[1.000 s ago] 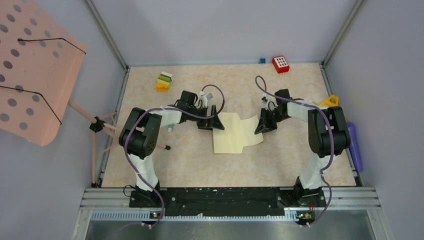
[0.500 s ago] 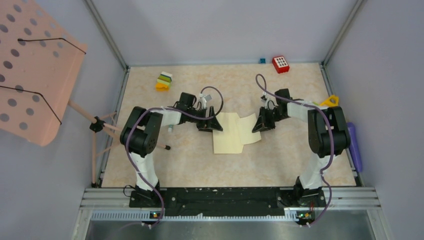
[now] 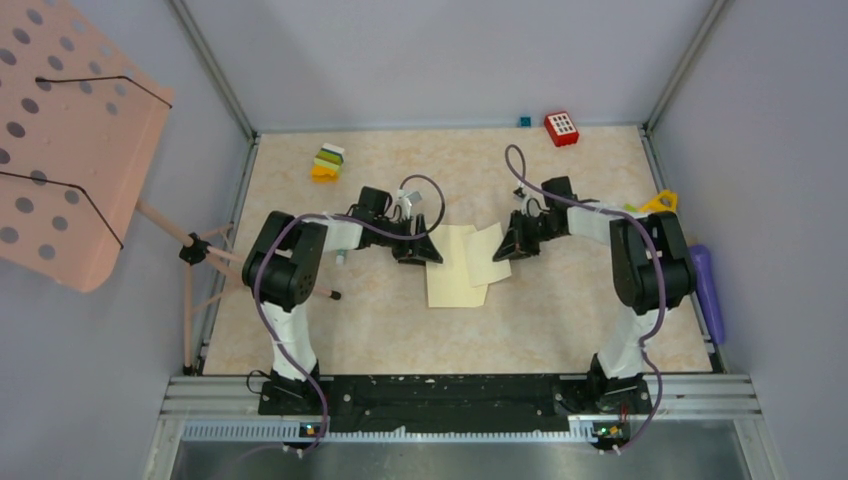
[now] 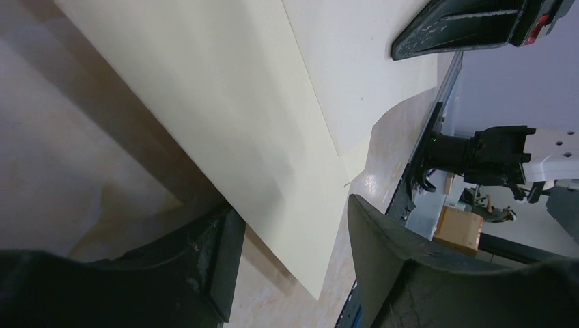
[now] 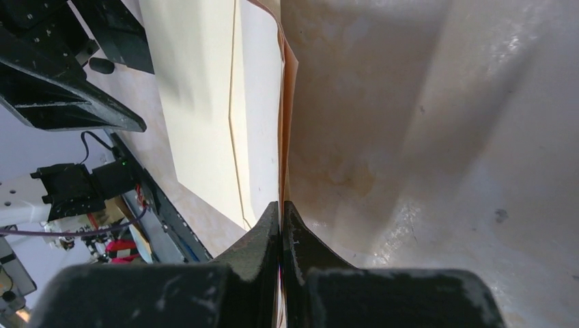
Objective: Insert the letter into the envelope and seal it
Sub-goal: Place the letter in the envelope.
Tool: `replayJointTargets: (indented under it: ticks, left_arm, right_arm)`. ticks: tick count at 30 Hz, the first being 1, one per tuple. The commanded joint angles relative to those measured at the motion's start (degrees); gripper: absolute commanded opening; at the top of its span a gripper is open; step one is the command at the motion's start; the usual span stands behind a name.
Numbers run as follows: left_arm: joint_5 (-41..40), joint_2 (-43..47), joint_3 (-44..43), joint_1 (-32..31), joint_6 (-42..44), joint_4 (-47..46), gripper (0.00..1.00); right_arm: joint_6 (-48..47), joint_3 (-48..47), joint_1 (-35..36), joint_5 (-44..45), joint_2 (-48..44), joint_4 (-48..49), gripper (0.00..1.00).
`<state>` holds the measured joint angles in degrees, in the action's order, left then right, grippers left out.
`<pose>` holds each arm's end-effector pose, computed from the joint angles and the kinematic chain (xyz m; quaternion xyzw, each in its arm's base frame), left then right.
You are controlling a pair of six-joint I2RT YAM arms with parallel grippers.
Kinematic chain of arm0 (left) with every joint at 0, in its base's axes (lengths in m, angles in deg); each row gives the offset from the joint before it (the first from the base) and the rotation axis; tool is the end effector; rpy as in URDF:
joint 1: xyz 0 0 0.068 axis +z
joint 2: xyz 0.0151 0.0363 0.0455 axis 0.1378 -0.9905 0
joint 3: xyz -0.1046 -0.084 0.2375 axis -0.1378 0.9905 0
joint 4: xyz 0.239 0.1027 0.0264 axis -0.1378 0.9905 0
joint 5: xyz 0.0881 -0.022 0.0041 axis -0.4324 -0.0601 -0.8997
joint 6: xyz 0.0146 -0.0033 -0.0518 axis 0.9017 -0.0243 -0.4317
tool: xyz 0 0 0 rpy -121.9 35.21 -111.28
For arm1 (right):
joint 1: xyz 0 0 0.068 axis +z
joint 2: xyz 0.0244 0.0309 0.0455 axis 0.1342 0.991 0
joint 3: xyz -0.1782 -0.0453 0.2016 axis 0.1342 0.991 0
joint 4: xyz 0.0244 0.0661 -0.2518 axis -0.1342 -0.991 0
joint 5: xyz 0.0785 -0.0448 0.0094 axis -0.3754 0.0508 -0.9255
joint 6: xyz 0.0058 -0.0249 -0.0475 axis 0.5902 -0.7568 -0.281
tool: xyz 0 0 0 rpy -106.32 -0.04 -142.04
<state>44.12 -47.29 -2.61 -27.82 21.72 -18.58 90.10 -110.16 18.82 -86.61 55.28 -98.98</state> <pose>0.3403 -0.1533 0.1263 0.1108 0.8525 -0.4984 0.1122 0.3319 0.0906 0.1450 -0.0435 0.9082 0.4041 0.0995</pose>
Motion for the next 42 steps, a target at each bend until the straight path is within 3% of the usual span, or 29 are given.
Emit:
replayJointTargets:
  ticks: [1, 6, 18, 21, 37, 42]
  left_arm:
    - [0.2, -1.6, 0.9, 0.6, -0.7, -3.2, 0.59]
    - [0.6, -2.3, 1.1, 1.2, -1.7, -4.3, 0.5]
    - [-1.0, -1.4, 2.1, 2.1, -2.6, -5.3, 0.45]
    - [-1.3, -1.3, 2.3, 2.1, -2.6, -5.4, 0.38]
    - [-1.6, -4.7, -2.6, 3.1, -2.2, -3.4, 0.37]
    - [-1.7, -6.6, -3.6, 3.0, -4.8, -6.1, 0.32]
  right_arm:
    - [0.9, 0.2, 1.4, -1.8, 1.8, 2.7, 0.0]
    - [1.4, 0.5, 1.7, -2.4, 2.9, 3.7, 0.0]
    - [2.1, 1.1, 1.7, -2.7, 1.7, 4.7, 0.0]
    - [2.0, 0.9, 1.8, -2.8, 1.6, 4.5, 0.0]
    - [1.9, -0.1, -0.8, -4.9, 0.9, 4.9, 0.0]
    - [1.8, -1.0, -1.0, -4.7, 0.7, 4.7, 0.0]
